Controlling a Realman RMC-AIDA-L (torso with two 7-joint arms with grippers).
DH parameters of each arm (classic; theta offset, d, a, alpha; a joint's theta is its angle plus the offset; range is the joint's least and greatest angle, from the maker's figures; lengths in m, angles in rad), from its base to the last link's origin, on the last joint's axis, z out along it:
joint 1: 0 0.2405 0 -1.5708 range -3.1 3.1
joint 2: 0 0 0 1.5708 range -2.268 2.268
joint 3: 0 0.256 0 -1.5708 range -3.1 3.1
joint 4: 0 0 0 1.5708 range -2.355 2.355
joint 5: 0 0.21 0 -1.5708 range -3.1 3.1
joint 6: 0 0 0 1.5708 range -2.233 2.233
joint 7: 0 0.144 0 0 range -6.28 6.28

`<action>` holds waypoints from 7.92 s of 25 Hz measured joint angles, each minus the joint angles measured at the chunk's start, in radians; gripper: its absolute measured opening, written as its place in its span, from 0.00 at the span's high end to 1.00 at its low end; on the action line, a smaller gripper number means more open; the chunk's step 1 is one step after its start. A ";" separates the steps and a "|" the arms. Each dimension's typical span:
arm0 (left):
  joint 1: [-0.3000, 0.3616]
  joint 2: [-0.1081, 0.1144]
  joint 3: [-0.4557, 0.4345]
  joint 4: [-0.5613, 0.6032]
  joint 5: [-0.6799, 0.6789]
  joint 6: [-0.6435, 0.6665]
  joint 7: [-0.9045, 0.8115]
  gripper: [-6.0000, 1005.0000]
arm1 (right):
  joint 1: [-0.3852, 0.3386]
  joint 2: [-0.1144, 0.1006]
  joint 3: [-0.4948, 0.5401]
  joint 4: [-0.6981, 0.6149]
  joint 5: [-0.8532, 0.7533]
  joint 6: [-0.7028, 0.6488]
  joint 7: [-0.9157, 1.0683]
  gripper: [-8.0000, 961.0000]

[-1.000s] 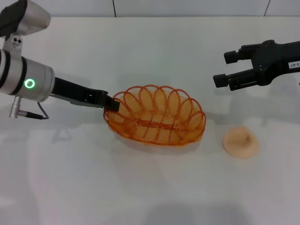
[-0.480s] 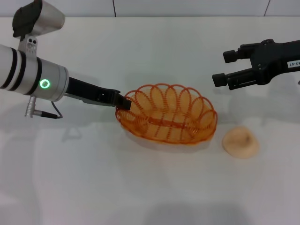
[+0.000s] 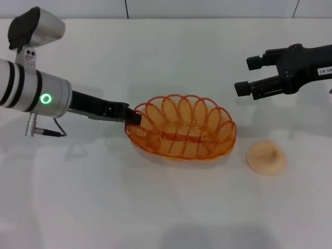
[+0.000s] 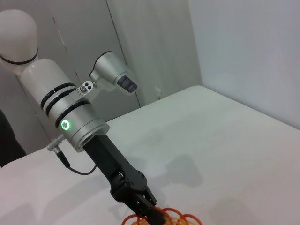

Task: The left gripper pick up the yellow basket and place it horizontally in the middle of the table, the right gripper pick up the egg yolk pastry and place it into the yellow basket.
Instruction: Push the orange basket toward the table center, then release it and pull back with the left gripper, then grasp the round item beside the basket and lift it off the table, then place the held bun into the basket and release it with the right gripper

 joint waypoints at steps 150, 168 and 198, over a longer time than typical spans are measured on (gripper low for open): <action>0.009 0.141 -0.124 0.213 -0.006 0.516 0.587 0.14 | 0.122 0.004 -0.276 0.040 -0.523 0.000 0.373 0.47; 0.018 0.138 -0.124 0.211 -0.011 0.503 0.596 0.14 | 0.130 0.003 -0.273 0.021 -0.536 -0.037 0.373 0.96; 0.022 0.148 -0.165 0.216 -0.022 0.468 0.633 0.14 | 0.249 0.018 -0.377 -0.168 -0.363 -0.068 0.459 0.96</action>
